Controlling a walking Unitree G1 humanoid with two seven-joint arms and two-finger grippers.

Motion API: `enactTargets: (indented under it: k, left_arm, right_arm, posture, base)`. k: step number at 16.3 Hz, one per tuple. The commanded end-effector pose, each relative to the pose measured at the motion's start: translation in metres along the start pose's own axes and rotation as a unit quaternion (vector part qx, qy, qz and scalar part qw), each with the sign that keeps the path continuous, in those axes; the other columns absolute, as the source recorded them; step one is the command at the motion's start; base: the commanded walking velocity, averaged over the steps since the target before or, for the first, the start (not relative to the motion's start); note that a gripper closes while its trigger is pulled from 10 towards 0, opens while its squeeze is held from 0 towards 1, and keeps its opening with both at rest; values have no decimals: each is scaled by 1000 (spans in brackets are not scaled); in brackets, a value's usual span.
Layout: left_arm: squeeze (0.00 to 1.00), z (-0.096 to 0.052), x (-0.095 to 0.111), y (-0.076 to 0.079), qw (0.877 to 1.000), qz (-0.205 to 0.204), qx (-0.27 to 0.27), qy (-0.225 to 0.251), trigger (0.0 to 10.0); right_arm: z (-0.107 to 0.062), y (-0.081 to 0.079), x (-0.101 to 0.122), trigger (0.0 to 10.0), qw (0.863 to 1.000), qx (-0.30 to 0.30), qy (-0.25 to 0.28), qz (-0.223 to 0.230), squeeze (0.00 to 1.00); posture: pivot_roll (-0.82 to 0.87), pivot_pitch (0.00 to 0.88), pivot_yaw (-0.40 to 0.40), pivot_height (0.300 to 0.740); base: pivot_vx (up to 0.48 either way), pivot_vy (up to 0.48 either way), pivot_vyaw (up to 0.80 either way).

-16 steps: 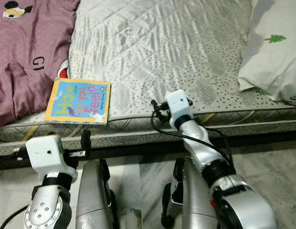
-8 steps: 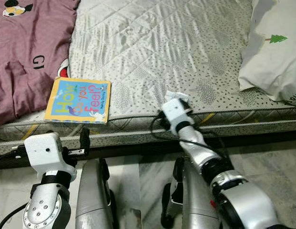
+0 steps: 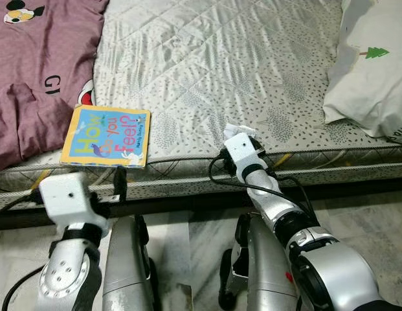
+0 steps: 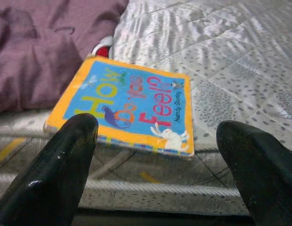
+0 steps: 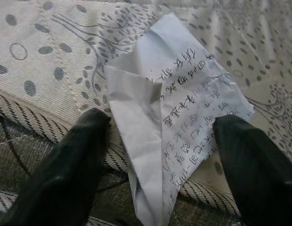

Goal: Clean up the room

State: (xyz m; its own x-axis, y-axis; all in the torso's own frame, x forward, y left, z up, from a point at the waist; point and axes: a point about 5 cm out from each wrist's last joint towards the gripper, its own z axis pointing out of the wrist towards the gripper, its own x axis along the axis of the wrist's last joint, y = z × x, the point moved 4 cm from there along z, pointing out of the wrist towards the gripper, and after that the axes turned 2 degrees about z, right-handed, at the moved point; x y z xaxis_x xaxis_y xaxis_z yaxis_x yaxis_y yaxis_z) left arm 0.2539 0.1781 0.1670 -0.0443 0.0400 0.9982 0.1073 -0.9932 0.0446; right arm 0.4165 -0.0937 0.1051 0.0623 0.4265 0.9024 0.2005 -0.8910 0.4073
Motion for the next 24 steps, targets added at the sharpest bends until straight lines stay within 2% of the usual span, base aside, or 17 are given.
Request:
enactTargets:
  k: [1,3,5,7,10,13,16,17,18,19,20,24]
  left_arm:
    - [0,-1,-2,1,1000,12,-7,1,10000]
    - [0,2,-3,2,1000,6,-6,0,10000]
    - [0,9,-4,-1,1000,25,-3,5,10000]
    - [0,16,-5,-3,1000,20,7,13,10000]
    - [0,23,-3,2,1000,9,8,26,10000]
    - [0,24,-17,9,1000,1,-20,-1,10000]
    - [0,27,-18,7,1000,1,-19,0,10000]
    - [0,27,-17,8,1000,-1,-20,4,10000]
    - [0,26,-17,8,1000,-2,-21,5,10000]
    - [0,25,-19,8,1000,-4,-20,3,10000]
    - [0,22,-20,9,1000,-7,-19,0,10000]
    - [0,19,-18,10,1000,-10,-20,1,10000]
  right_arm:
    - [-2,-2,-9,0,1000,5,-18,2,0]
    - [-1,-4,-8,0,1000,6,-16,3,0]
    - [-2,-10,-9,0,995,3,-31,92,0]
    - [-1,-22,3,0,998,24,-2,66,0]
    - [-1,-22,2,0,997,28,-5,78,0]
    - [0,-21,5,0,997,30,-2,74,0]
    - [-1,-19,1,0,997,24,-7,66,0]
    - [-2,-23,-3,8549,997,34,-12,63,0]
    - [-3,-25,-5,10000,997,38,-15,61,0]
    - [-3,-28,-5,10000,996,49,-16,70,0]
    - [-3,-28,0,10000,994,55,-5,99,1000]
    - [-4,-33,-2,10000,993,69,-8,92,1000]
  posture:
    - [217,267,-44,538]
    - [215,246,-44,538]
    - [194,217,-49,538]
    - [181,191,-66,538]
    - [182,162,-84,538]
    - [182,134,-74,538]
    - [184,125,-69,538]
    - [181,136,-75,538]
    - [180,140,-76,538]
    - [179,145,-77,538]
    - [180,157,-78,538]
    - [187,184,-69,538]
  base:
    - [0,0,0]
    - [0,0,0]
    - [0,0,0]
    - [0,0,0]
    - [0,0,0]
    - [0,0,0]
    - [0,0,0]
    - [0,0,0]
    - [0,0,0]
    - [0,0,0]
    - [0,0,0]
    - [0,0,0]
